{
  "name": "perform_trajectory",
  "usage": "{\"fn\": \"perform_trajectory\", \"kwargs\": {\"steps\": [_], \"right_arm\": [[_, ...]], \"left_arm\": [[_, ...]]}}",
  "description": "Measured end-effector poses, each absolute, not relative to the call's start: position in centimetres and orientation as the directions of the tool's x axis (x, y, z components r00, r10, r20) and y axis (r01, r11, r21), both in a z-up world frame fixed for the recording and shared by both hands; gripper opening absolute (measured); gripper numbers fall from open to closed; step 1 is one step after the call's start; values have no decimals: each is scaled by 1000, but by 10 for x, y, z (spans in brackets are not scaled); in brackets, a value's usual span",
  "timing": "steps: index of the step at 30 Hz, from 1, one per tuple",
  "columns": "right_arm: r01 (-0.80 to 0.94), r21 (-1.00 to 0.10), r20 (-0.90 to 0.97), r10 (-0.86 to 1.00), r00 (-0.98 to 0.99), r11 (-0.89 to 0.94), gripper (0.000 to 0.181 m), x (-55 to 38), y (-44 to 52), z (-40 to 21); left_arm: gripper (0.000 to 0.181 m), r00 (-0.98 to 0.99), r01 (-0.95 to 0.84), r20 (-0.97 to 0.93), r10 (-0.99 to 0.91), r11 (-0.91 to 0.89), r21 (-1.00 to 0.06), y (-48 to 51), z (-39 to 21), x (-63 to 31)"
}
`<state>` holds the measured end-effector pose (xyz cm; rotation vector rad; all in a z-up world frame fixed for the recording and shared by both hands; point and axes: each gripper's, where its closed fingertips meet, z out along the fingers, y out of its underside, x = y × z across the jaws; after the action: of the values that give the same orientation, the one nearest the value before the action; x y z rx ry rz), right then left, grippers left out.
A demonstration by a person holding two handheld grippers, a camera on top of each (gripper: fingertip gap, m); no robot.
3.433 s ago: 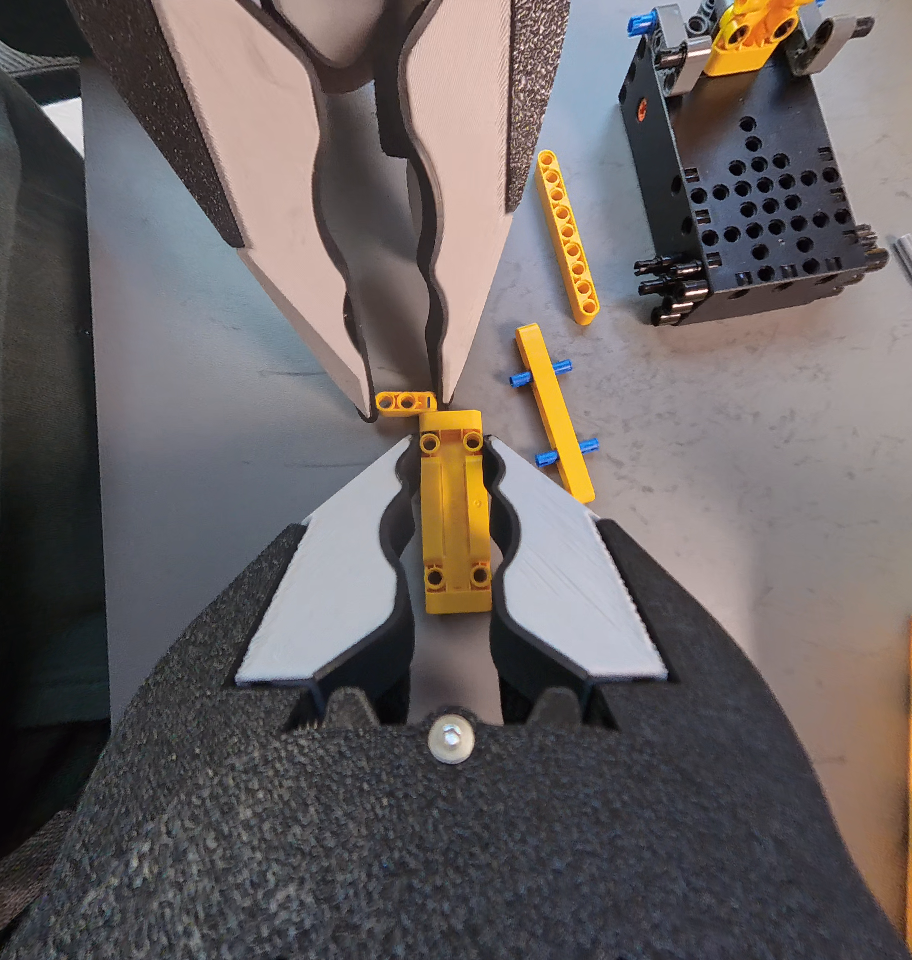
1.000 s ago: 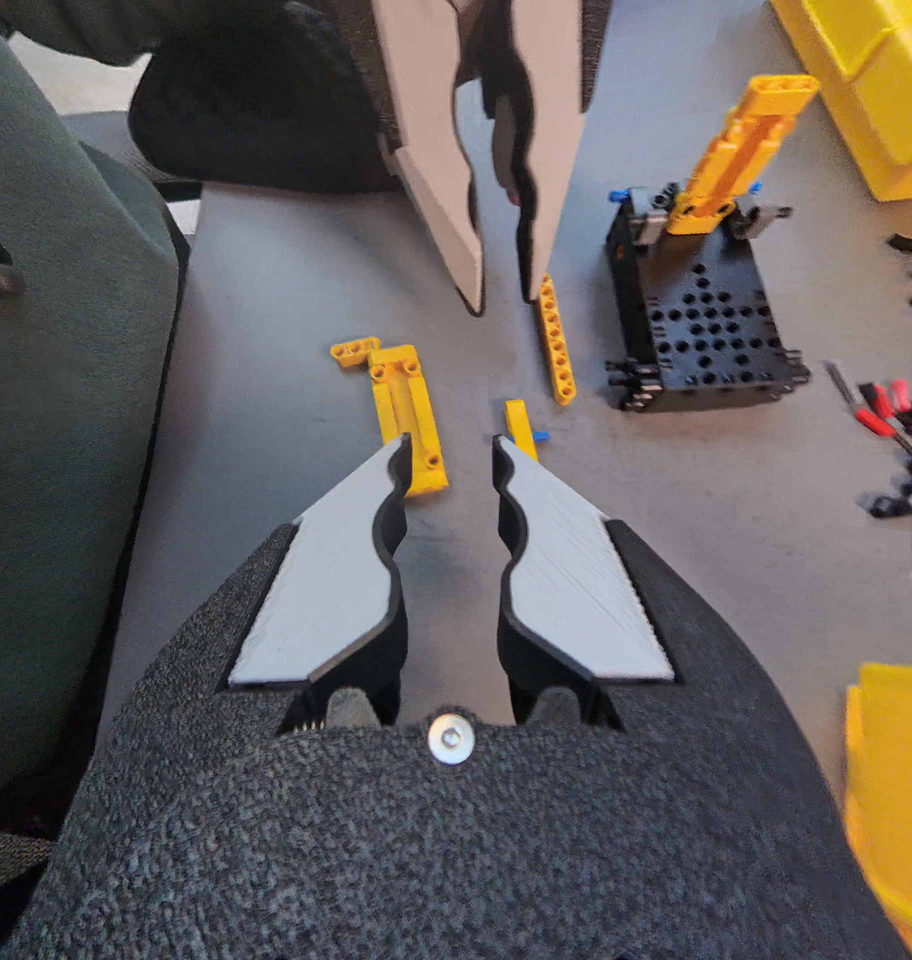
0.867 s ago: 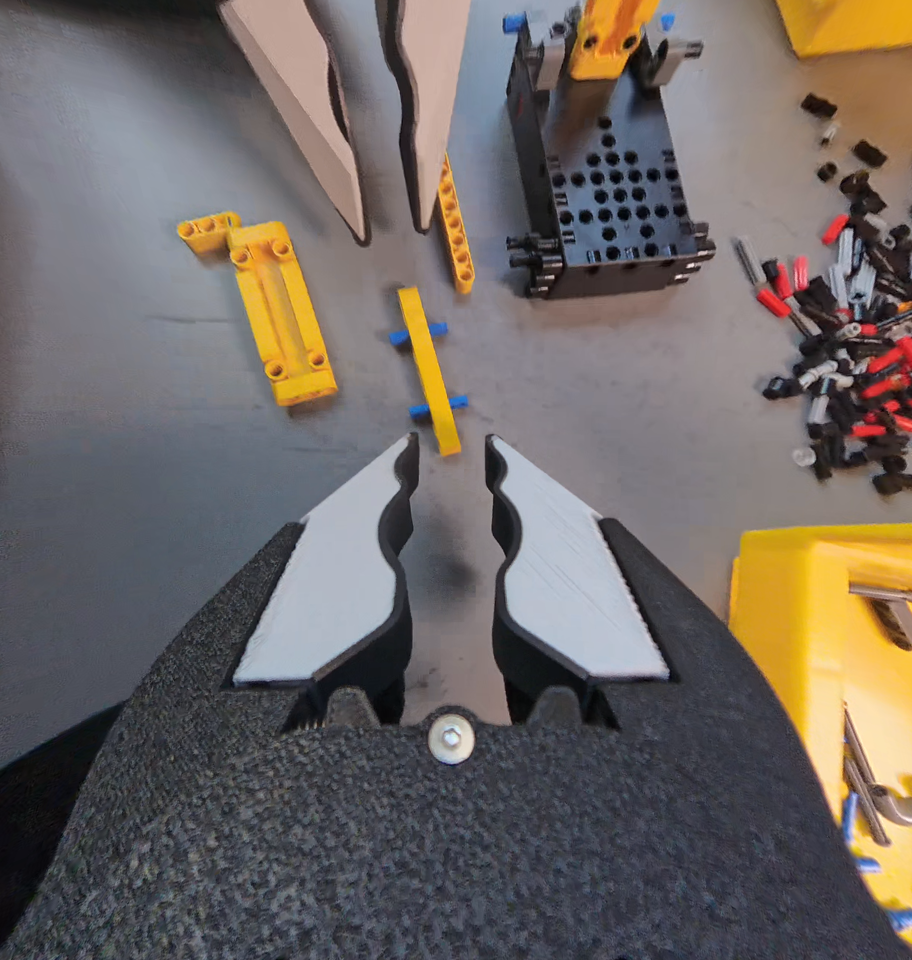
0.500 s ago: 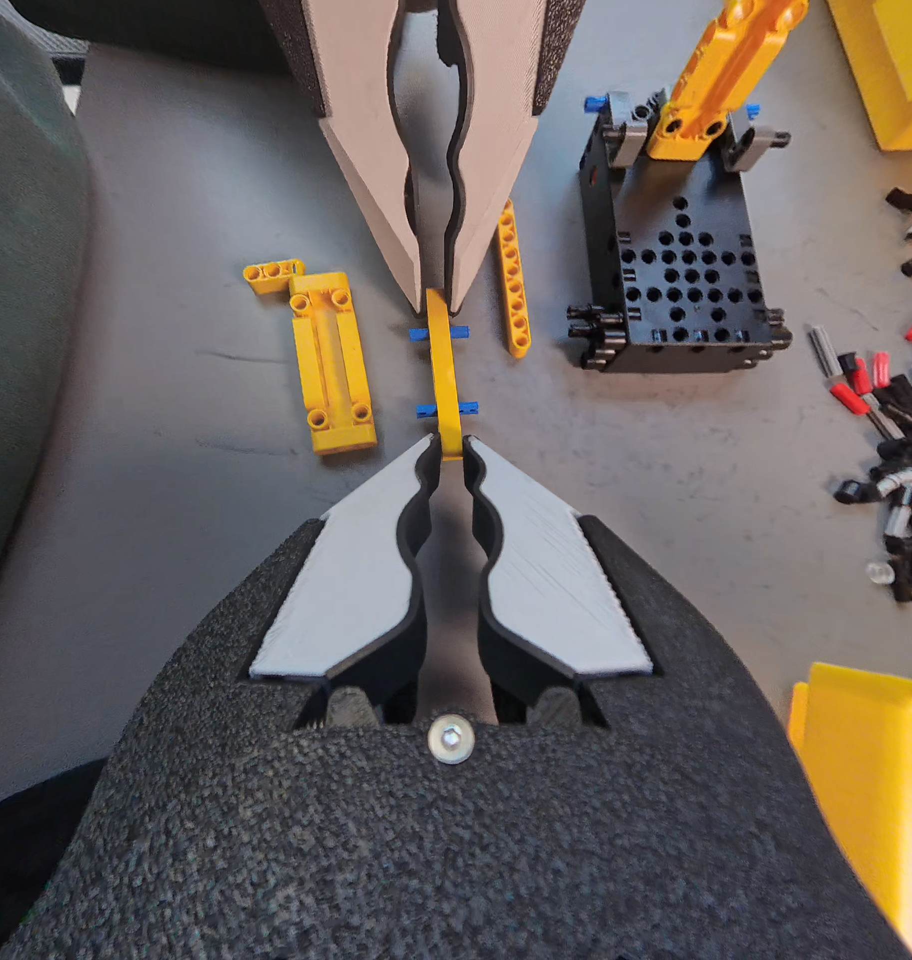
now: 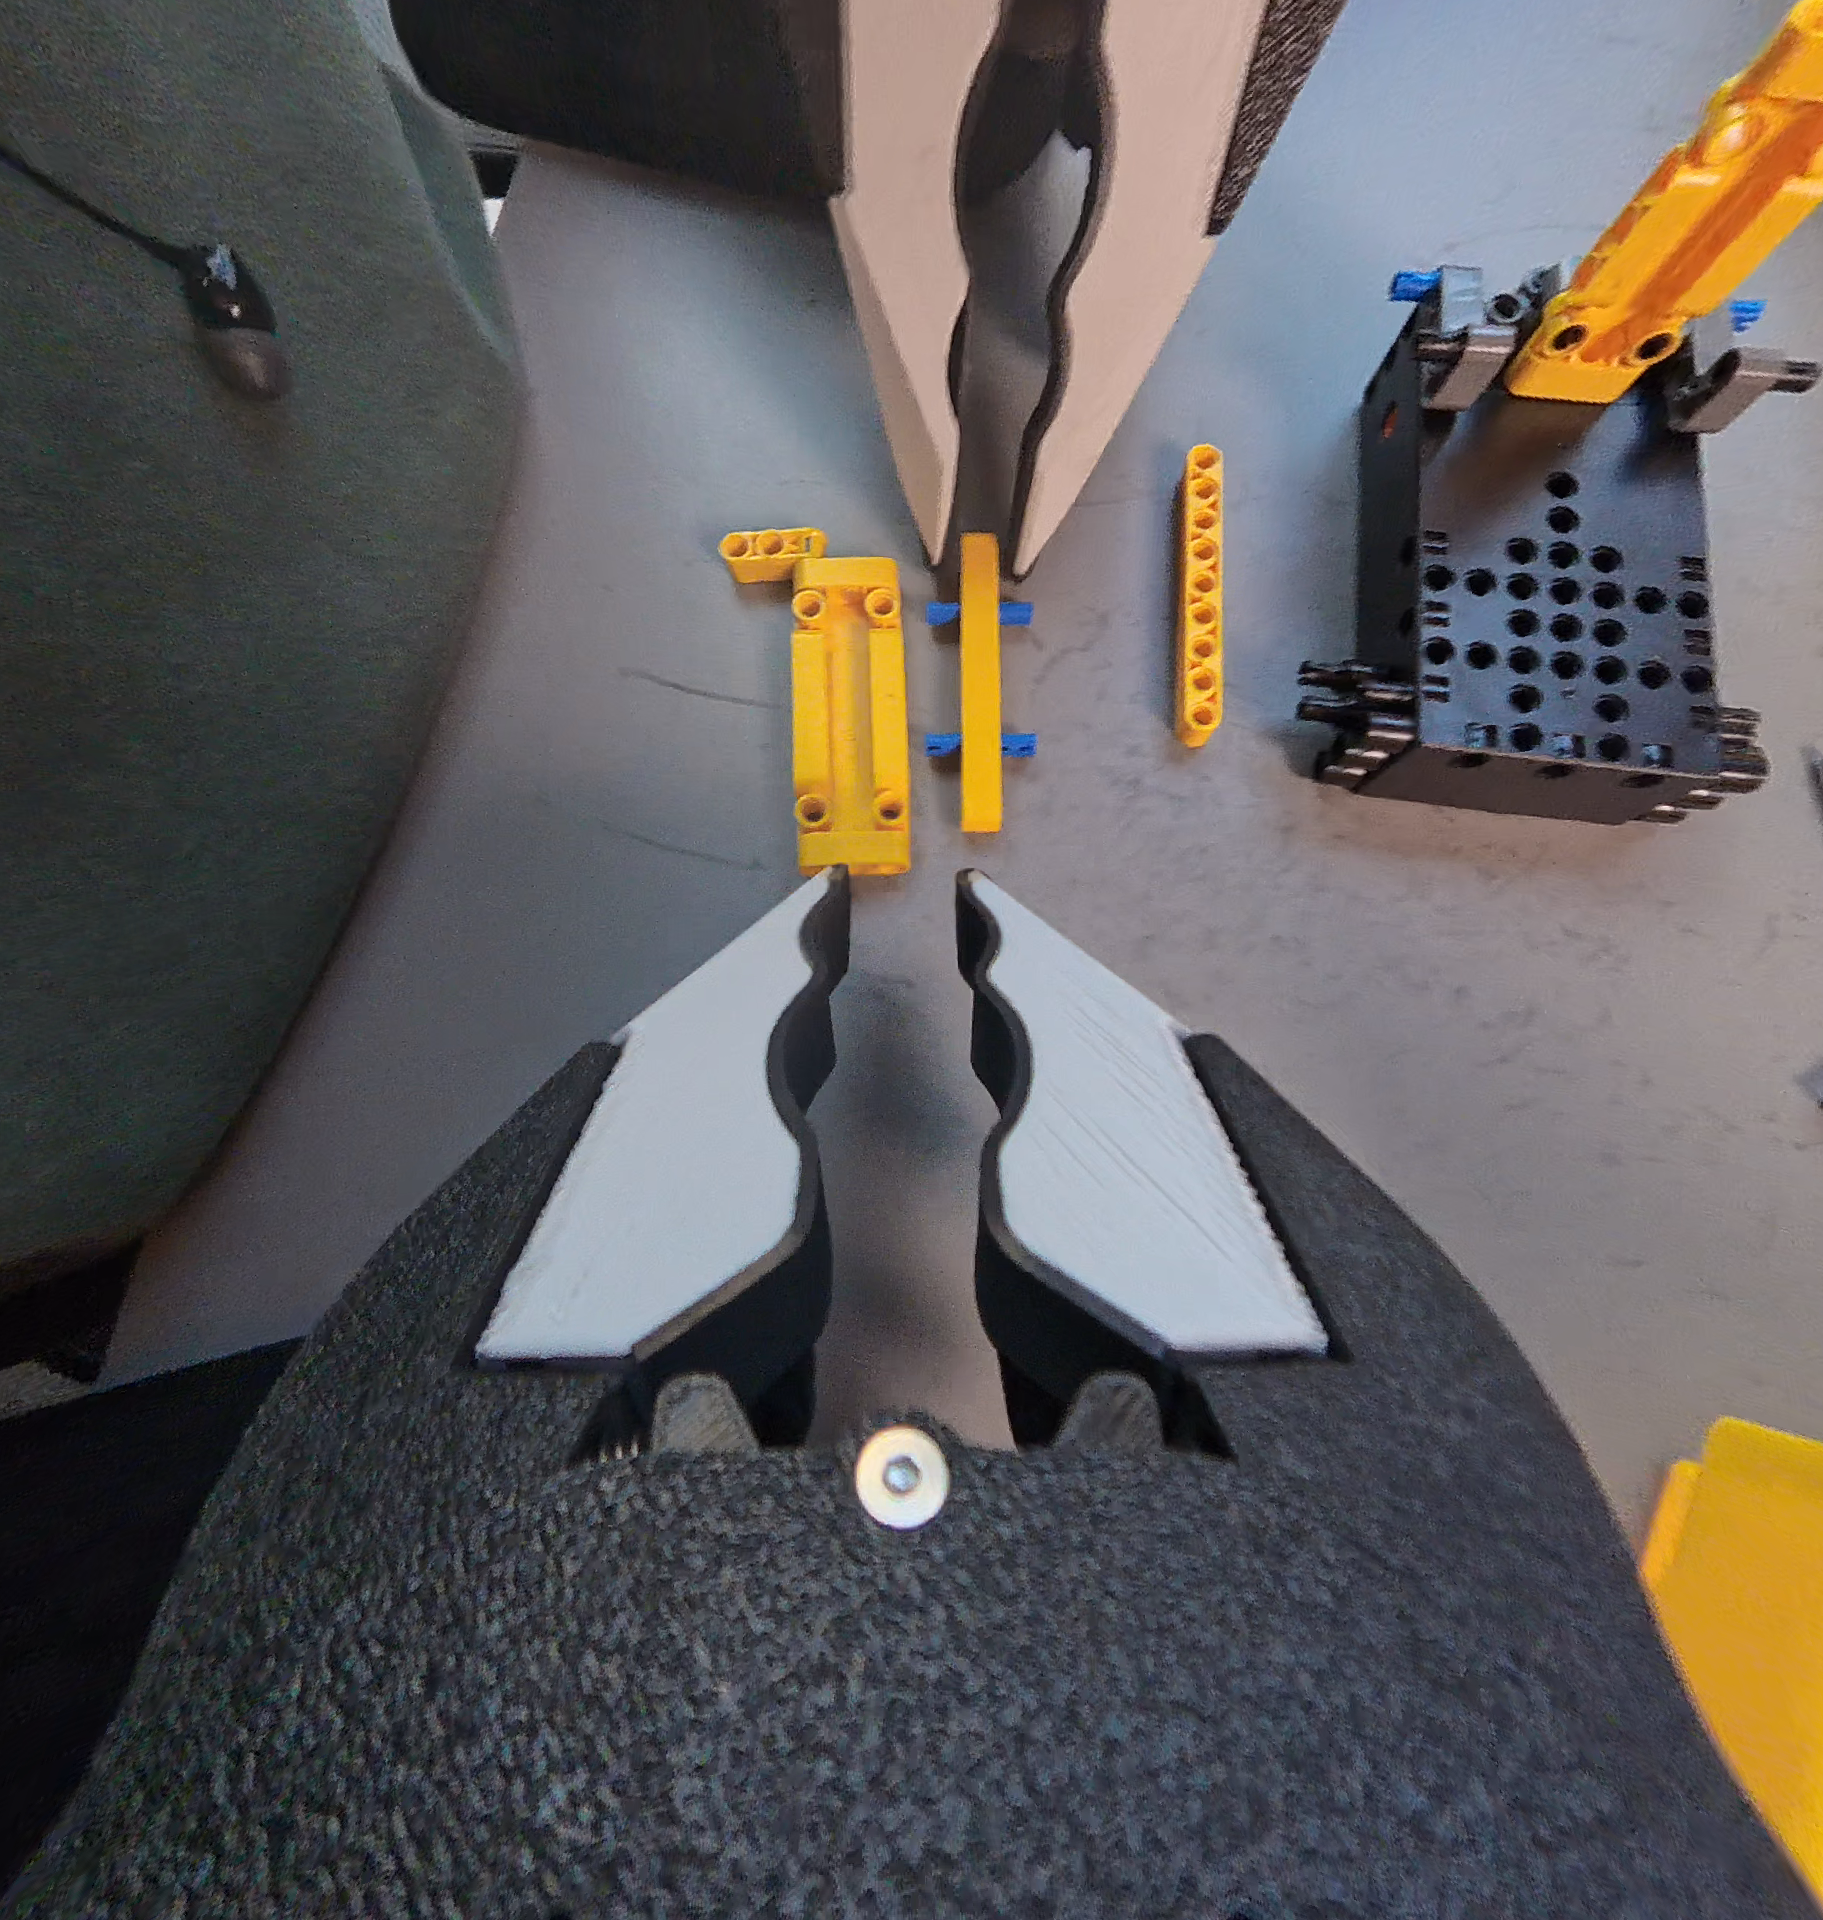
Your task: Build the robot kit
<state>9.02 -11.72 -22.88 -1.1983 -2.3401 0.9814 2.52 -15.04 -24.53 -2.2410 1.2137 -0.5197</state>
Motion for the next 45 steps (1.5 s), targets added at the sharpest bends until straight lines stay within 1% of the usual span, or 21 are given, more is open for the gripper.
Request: {"fn": "perform_trajectory", "kwargs": {"steps": [2,4,6,10,14,16,19,22,25,28,31,33,37,38,45], "right_arm": [[594,-672,-6,799,-601,442,28,97,-123,-238],[602,-658,9,805,-594,452,30,96,-128,-246],[588,-680,19,812,-584,439,23,93,-132,-242],[599,-674,38,831,-555,432,15,91,-136,-244],[621,-675,30,856,-517,398,15,94,-139,-244],[621,-685,23,863,-505,381,21,96,-139,-243],[597,-731,-4,873,-488,330,31,93,-136,-232],[607,-715,6,871,-492,347,47,90,-130,-235],[618,-683,12,851,-525,391,60,87,-133,-245],[610,-683,3,836,-548,403,62,81,-137,-245],[609,-677,1,827,-562,414,59,78,-139,-246],[607,-676,2,825,-565,417,52,78,-139,-246],[600,-681,5,822,-569,420,38,78,-138,-246],[598,-683,4,820,-572,420,39,78,-138,-245],[564,-711,16,813,-582,419,39,83,-142,-243]], "left_arm": [[8,514,-645,92,-853,-454,-614,-151,-246,26],[7,506,-651,81,-859,-442,-617,-150,-246,27],[7,498,-653,83,-863,-437,-619,-150,-246,29],[7,487,-654,96,-868,-435,-619,-151,-246,31],[7,475,-650,117,-872,-437,-621,-154,-246,32],[8,468,-646,128,-874,-437,-625,-154,-245,32],[10,463,-619,163,-871,-449,-645,-153,-240,32],[13,459,-583,208,-864,-469,-664,-154,-233,31],[27,465,-580,224,-857,-486,-654,-157,-234,28],[44,468,-597,213,-858,-485,-639,-161,-238,30],[53,487,-610,208,-848,-501,-614,-167,-241,34],[53,501,-607,203,-841,-509,-610,-169,-242,36],[40,519,-614,158,-840,-495,-615,-168,-244,37],[37,514,-616,159,-843,-492,-616,-170,-244,38],[36,501,-630,112,-858,-450,-633,-173,-242,44]]}}
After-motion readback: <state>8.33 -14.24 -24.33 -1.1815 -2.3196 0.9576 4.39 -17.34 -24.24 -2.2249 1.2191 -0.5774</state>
